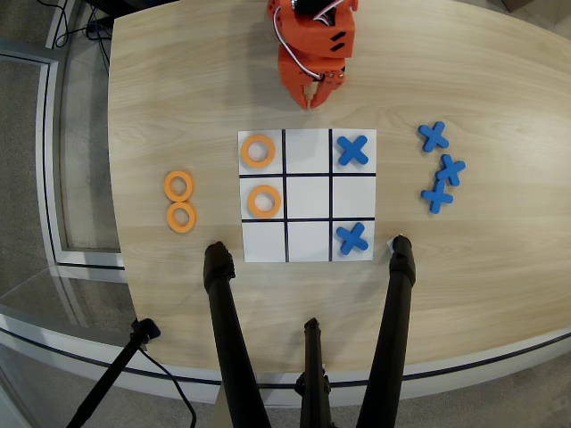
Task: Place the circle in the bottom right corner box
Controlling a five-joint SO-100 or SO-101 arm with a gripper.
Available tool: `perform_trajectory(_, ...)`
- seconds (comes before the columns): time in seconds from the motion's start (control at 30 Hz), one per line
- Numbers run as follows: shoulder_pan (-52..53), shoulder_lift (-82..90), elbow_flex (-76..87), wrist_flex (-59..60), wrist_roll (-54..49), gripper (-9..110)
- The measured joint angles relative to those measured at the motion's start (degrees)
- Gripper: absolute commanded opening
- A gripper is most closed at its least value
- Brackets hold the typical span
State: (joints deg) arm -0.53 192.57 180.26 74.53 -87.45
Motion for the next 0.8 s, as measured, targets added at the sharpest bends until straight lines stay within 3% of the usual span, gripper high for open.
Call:
perform_trajectory(0.13, 0.53, 0.00, 0.00, 0.00, 0.00, 0)
perform_trajectory(0.23, 8.70, 0.00, 0.00, 0.00, 0.00, 0)
perform_trajectory(0.6, 79.89, 0.88, 0.00, -0.26, 0.09, 0)
perform_trajectory(0.8, 88.86, 0.88, 0.00, -0.26, 0.00, 0)
